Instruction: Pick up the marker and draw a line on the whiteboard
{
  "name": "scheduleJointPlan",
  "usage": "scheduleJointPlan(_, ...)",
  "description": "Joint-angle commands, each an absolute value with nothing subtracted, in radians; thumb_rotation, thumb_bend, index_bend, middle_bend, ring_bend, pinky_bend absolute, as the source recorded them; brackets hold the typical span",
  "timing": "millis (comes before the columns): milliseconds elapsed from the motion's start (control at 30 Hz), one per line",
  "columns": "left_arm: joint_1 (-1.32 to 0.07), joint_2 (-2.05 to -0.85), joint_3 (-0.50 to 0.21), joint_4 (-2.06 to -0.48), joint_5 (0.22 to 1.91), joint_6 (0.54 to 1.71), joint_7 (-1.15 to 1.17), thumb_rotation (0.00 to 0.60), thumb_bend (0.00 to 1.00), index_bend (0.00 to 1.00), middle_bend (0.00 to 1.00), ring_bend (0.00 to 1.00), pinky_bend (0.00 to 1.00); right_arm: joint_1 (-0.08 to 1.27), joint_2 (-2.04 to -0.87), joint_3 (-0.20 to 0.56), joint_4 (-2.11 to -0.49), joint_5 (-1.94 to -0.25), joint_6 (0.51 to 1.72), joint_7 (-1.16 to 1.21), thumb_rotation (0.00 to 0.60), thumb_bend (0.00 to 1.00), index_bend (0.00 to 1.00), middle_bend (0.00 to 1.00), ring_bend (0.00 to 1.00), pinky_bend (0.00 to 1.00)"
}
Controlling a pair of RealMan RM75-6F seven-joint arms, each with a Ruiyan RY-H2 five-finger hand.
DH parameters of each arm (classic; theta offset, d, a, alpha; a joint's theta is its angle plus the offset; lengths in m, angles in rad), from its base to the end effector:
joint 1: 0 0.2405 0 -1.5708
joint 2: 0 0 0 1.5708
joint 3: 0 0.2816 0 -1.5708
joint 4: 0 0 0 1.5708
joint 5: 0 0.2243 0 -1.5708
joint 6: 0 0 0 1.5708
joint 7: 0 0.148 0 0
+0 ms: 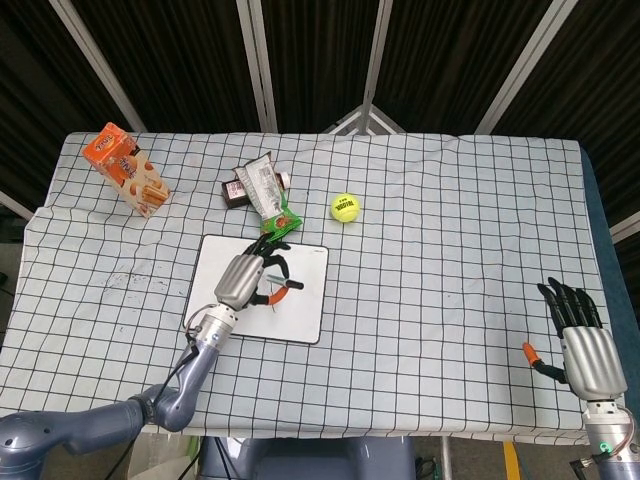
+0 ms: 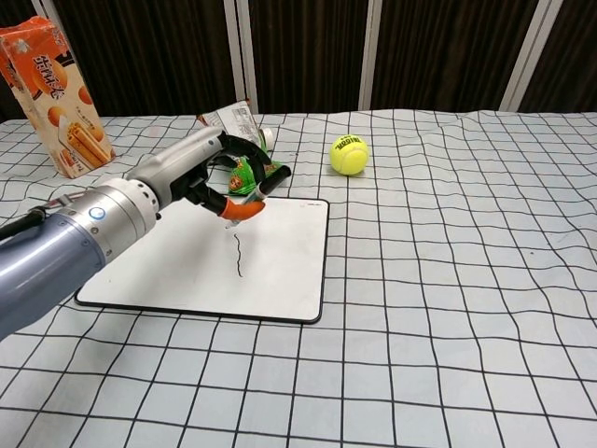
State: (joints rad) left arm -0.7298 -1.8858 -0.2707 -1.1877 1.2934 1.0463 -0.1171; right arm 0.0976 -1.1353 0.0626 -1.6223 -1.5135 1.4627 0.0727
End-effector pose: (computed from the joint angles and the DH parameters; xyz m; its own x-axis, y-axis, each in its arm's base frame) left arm -0.1244 0.3652 -0.1016 -0.0333 0.2874 0.9572 0.9378 -0.3222 0.1294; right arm -0.3316 -0.1949 0.1484 0.3030 -0.0119 0.9529 -0.9525 -0.0359 0.3024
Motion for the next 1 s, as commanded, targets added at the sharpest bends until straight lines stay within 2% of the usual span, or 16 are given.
scheduleJointPlan(33,-0.732,-1.889,-0.268,-1.183,1.295,1.045,-0.121,0.600,0.54,0.71,0.21,0.05,0.15,0.098,-1.135,0.063,-1.623,-1.514,1.463,0.072,0.600,0.33,0.00,0.00,0.00,0.00)
scheduleJointPlan(667,-0.746,-1.927,-0.266,-1.135,1.294,1.036,-0.147,0.600,0.54,0.71,0.21,0.05,0.15,0.097,-1.135,0.062,-1.624,-1.515,1.465,0.066,0.600,0.33,0.00,0.00,0.00,0.00)
scheduleJointPlan(1000,-0.736,-1.908,-0.255,-1.097,1.299,1.040,-0.153,0.600,0.54,0.72,0.21,0.05,0.15,0.096,-1.133,0.062,-1.626,-1.514,1.464,0.071,0.600,0.33,0.00,0.00,0.00,0.00)
